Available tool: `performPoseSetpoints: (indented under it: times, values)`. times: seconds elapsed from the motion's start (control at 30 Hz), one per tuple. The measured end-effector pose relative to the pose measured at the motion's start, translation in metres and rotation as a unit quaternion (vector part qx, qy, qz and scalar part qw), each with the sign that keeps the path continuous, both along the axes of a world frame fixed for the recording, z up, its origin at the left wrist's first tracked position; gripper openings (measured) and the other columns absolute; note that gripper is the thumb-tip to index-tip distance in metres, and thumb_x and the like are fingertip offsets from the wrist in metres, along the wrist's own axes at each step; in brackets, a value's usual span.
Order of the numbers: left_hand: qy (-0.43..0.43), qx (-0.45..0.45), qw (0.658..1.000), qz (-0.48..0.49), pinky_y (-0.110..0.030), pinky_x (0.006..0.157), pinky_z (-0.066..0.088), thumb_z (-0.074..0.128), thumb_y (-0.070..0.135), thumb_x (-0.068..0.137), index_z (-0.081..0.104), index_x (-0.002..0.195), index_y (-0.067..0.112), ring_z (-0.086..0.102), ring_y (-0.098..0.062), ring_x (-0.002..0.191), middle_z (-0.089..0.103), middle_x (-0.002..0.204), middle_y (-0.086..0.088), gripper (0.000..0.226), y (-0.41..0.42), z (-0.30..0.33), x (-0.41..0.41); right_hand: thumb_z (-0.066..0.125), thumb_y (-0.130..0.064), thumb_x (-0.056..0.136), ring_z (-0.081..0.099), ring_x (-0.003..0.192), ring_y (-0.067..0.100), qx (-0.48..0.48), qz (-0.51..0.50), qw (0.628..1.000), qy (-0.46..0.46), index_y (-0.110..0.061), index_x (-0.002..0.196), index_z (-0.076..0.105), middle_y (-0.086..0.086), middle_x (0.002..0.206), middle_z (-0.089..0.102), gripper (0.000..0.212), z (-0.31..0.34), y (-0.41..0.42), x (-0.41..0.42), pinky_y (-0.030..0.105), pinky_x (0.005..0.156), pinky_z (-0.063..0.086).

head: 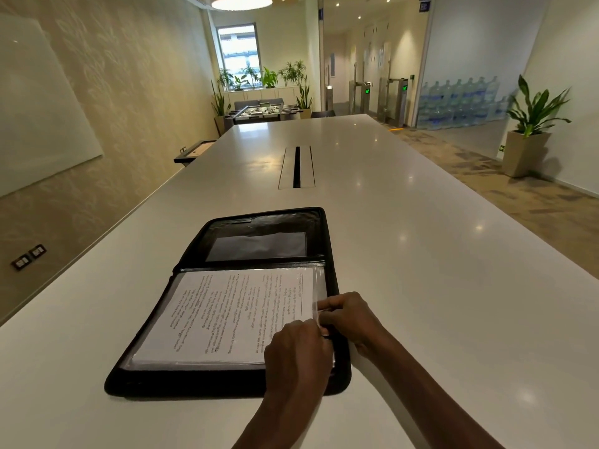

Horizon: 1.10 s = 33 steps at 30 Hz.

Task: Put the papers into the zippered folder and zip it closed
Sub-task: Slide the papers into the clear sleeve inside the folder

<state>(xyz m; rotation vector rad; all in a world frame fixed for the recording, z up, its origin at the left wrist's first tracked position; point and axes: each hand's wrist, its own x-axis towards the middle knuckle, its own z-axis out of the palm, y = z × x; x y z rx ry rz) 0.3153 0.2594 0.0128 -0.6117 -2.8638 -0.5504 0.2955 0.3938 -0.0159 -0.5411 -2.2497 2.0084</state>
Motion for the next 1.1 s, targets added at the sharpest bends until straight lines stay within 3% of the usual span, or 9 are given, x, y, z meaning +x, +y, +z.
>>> performPoseSetpoints:
  times: [0.07,0.2,0.27,0.33,0.47,0.63,0.8,0.97,1.1]
  values:
    - [0.001,0.003,1.000,-0.002,-0.018,0.079,0.052,0.042,0.042,0.100,0.066,0.109,0.024,0.066,-0.007,0.086,0.069,0.101,0.006,0.031,0.000,0.000,-0.001,0.068,-0.004,0.086,0.072,0.084,0.024,0.004,0.014,1.000,-0.002,-0.013,0.088,0.079,-0.013,0.087,0.074,0.014,-0.001,0.000,0.000,0.013,0.053,0.053]
    - [-0.038,0.029,0.999,0.000,-0.017,0.088,0.048,0.041,0.043,0.100,0.059,0.121,0.023,0.061,-0.005,0.094,0.065,0.109,0.007,0.035,-0.002,-0.006,-0.004,0.067,-0.012,0.088,0.074,0.077,0.006,0.035,0.048,0.998,-0.027,-0.021,0.086,0.078,-0.019,0.094,0.069,0.014,-0.002,0.001,-0.002,0.013,0.057,0.055]
    - [-0.040,0.027,0.999,0.003,-0.017,0.087,0.048,0.041,0.044,0.100,0.058,0.121,0.023,0.059,-0.004,0.091,0.065,0.109,0.007,0.034,-0.003,-0.007,-0.004,0.067,-0.019,0.090,0.074,0.078,0.012,0.040,0.060,0.997,-0.041,-0.018,0.088,0.079,-0.021,0.089,0.072,0.012,0.000,0.002,-0.002,0.018,0.064,0.059]
    - [-0.010,0.018,1.000,0.002,-0.015,0.076,0.048,0.041,0.043,0.099,0.065,0.109,0.024,0.062,-0.005,0.081,0.068,0.099,0.007,0.031,-0.002,-0.004,-0.003,0.064,-0.020,0.093,0.071,0.067,0.014,0.049,0.075,0.995,-0.051,-0.009,0.091,0.078,-0.011,0.084,0.076,0.018,0.002,0.004,-0.001,0.019,0.061,0.057]
    - [-0.017,0.018,1.000,-0.004,-0.016,0.079,0.047,0.040,0.047,0.099,0.064,0.107,0.026,0.056,-0.004,0.077,0.068,0.099,0.008,0.033,-0.002,-0.004,-0.003,0.055,-0.012,0.092,0.047,0.041,0.004,0.077,0.114,0.988,-0.074,0.007,0.100,0.068,0.012,0.078,0.069,0.024,0.011,0.007,0.004,0.018,0.046,0.042]
    - [-0.029,0.041,0.999,-0.008,-0.011,0.067,0.044,0.048,0.044,0.096,0.067,0.098,0.025,0.057,-0.005,0.069,0.065,0.083,0.009,0.027,-0.005,0.000,-0.004,0.051,-0.005,0.090,0.045,0.042,0.007,0.045,0.155,0.982,-0.100,-0.005,0.105,0.070,0.000,0.074,0.073,0.025,0.018,0.008,0.013,0.019,0.048,0.045]
    - [-0.042,0.070,0.996,-0.015,-0.011,0.061,0.041,0.058,0.042,0.092,0.072,0.094,0.023,0.058,-0.005,0.065,0.068,0.080,0.008,0.023,-0.010,0.006,-0.010,0.049,-0.005,0.092,0.049,0.049,0.011,0.032,0.200,0.970,-0.132,-0.017,0.094,0.072,0.008,0.071,0.068,0.026,0.023,0.015,0.025,0.025,0.056,0.044]
    - [-0.068,0.110,0.991,-0.022,-0.015,0.057,0.044,0.063,0.041,0.090,0.065,0.065,0.023,0.056,-0.004,0.051,0.062,0.058,0.009,0.030,-0.018,0.006,-0.024,0.057,-0.010,0.085,0.055,0.048,0.011,0.028,0.273,0.946,-0.170,-0.013,0.105,0.074,0.005,0.069,0.069,0.026,0.027,0.017,0.038,0.019,0.050,0.048]
    - [-0.035,0.098,0.994,0.028,-0.011,0.054,0.034,0.065,0.042,0.089,0.072,0.087,0.020,0.056,-0.001,0.059,0.069,0.075,0.008,0.023,-0.036,-0.001,-0.049,0.069,-0.020,0.087,0.053,0.051,0.009,0.045,0.254,0.954,-0.153,-0.009,0.099,0.075,0.001,0.067,0.069,0.017,0.025,0.013,0.043,0.016,0.049,0.045]
